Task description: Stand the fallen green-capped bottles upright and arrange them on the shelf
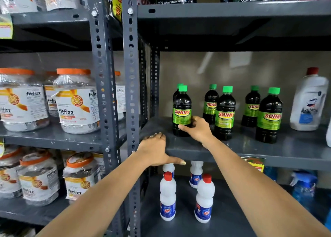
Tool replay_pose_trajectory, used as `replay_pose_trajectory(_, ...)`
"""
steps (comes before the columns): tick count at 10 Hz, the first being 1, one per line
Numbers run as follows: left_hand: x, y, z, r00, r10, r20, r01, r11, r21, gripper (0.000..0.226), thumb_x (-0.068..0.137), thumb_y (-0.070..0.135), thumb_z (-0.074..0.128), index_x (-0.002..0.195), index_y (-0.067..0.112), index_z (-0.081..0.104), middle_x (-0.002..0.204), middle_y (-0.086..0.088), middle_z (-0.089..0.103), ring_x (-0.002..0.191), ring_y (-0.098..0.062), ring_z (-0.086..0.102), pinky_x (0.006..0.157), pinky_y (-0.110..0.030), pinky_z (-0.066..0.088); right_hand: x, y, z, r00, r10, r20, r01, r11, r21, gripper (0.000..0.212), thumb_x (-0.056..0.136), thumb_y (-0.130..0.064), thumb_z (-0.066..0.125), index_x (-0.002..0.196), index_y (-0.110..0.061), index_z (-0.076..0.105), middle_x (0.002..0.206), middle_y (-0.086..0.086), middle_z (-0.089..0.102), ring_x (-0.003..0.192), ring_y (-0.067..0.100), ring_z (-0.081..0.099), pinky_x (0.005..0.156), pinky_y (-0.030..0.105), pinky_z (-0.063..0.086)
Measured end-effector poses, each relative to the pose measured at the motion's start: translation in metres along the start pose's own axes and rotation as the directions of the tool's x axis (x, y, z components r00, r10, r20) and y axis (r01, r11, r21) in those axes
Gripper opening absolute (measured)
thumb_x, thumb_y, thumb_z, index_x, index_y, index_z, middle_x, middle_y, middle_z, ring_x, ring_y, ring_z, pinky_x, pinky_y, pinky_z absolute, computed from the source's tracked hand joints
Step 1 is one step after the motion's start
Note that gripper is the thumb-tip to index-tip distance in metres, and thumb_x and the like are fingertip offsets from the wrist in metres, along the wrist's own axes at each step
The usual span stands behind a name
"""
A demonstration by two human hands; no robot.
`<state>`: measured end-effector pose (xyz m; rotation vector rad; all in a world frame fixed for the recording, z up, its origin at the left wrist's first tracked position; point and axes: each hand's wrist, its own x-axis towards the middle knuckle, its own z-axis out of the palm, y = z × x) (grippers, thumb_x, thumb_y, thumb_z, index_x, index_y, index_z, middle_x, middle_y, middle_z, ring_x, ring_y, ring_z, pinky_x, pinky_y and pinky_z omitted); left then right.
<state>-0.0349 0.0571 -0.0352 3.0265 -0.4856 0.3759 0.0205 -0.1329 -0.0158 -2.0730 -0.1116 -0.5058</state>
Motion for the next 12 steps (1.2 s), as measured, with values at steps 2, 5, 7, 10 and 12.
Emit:
replay_pose_trajectory(2, -0.001, 0.000, 0.002, 0.999, 0.029, -0.031, -0.029, 0.999, 0.013, 0.135, 0.050, 0.099, 0.047, 0.147, 0.006, 0.033, 0.151, -0.010, 0.041, 0.134, -0.028, 0.043, 0.108, -0.042, 0.036, 0.001, 0.003, 0.003, 0.999, -0.035, 0.041, 0.035, 0.999, 0.006, 0.057, 0.074, -0.036, 0.082, 0.122, -0.013, 0.060, 0.117, 0.006, 0.069, 0.106, 0.020, 0.062, 0.089, 0.031, 0.048)
replay_pose_trajectory(5, -0.001, -0.002, 0.005, 0.999, 0.018, -0.046, -0.018, 1.000, 0.004, 0.135, 0.050, 0.099, 0.046, 0.148, 0.007, 0.032, 0.154, -0.010, 0.038, 0.136, -0.028, 0.041, 0.109, -0.043, 0.036, -0.002, -0.001, 0.003, 0.996, -0.034, 0.077, 0.032, 0.999, 0.022, 0.060, 0.077, -0.032, 0.080, 0.128, -0.012, 0.056, 0.124, 0.005, 0.066, 0.109, 0.017, 0.060, 0.091, 0.028, 0.045)
replay_pose_trajectory(7, -0.002, 0.000, 0.004, 0.999, -0.002, -0.044, 0.002, 1.000, 0.003, 0.133, 0.052, 0.098, 0.048, 0.149, 0.008, 0.031, 0.154, -0.008, 0.037, 0.137, -0.027, 0.040, 0.108, -0.042, 0.036, -0.004, 0.000, 0.001, 0.997, -0.040, 0.073, 0.040, 0.999, 0.009, 0.062, 0.076, -0.032, 0.081, 0.130, -0.011, 0.056, 0.128, 0.007, 0.065, 0.108, 0.018, 0.060, 0.092, 0.028, 0.045)
replay_pose_trajectory(10, -0.005, 0.001, -0.007, 0.998, -0.034, 0.048, 0.038, 0.996, -0.083, 0.138, 0.050, 0.101, 0.042, 0.154, 0.011, 0.023, 0.158, -0.007, 0.030, 0.141, -0.028, 0.035, 0.108, -0.041, 0.035, -0.012, -0.006, -0.001, 0.995, -0.099, 0.026, 0.098, 0.993, 0.058, 0.088, 0.071, -0.030, 0.085, 0.142, -0.014, 0.037, 0.143, 0.010, 0.052, 0.131, 0.026, 0.051, 0.106, 0.035, 0.042)
replay_pose_trajectory(12, -0.009, 0.013, -0.014, 0.973, -0.173, -0.154, 0.140, 0.969, -0.201, 0.094, 0.076, 0.089, 0.026, 0.104, 0.010, 0.068, 0.104, -0.004, 0.070, 0.100, -0.032, 0.067, 0.084, -0.039, 0.052, -0.072, -0.044, -0.059, 0.908, -0.357, -0.218, 0.408, 0.871, 0.274, 0.072, 0.080, -0.017, 0.077, 0.143, -0.020, 0.042, 0.150, 0.000, 0.042, 0.137, 0.009, 0.039, 0.110, 0.026, 0.040)
